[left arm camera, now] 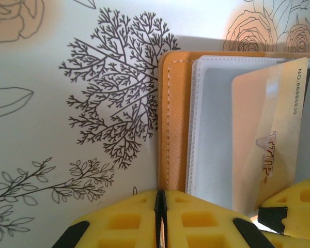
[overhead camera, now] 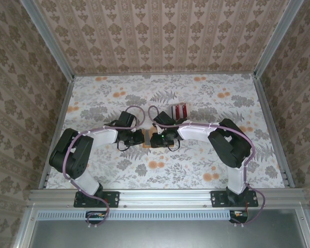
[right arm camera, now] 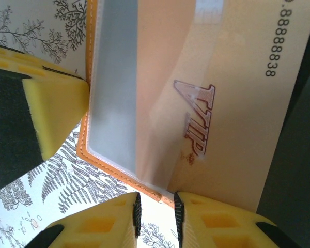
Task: Put the credit cards into the card holder
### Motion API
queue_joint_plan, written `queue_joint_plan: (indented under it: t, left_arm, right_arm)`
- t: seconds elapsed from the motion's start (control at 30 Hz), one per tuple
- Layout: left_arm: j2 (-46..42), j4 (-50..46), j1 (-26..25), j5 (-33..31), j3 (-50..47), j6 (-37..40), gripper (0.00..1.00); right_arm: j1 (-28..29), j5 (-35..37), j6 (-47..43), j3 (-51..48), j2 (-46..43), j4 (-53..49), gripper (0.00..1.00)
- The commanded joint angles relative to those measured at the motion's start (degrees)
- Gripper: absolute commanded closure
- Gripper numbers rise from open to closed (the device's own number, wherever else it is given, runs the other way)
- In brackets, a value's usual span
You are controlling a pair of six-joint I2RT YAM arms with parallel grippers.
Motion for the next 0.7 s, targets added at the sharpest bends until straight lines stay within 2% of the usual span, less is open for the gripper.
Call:
queue_joint_plan:
  t: [0.0, 0.3, 0.67]
  left_arm:
    - [4.4, -0.3, -0.8, -1.9, -2.2, -0.5, 0.88]
    - [4.4, 0.5, -1.0, -1.8, -3.3, -0.9, 0.88]
    - [4.6, -0.5, -0.8, -2.1, -2.6, -0.2, 0.88]
  right_arm:
    - [0.2, 0.5, 0.7, 1.3, 1.2, 1.2, 0.73]
    - [0.4, -2.5, 3.5, 3.4, 3.2, 5.6, 0.73]
    - [-2.3, 0.8, -1.2, 0.6, -6.7, -3.0, 0.73]
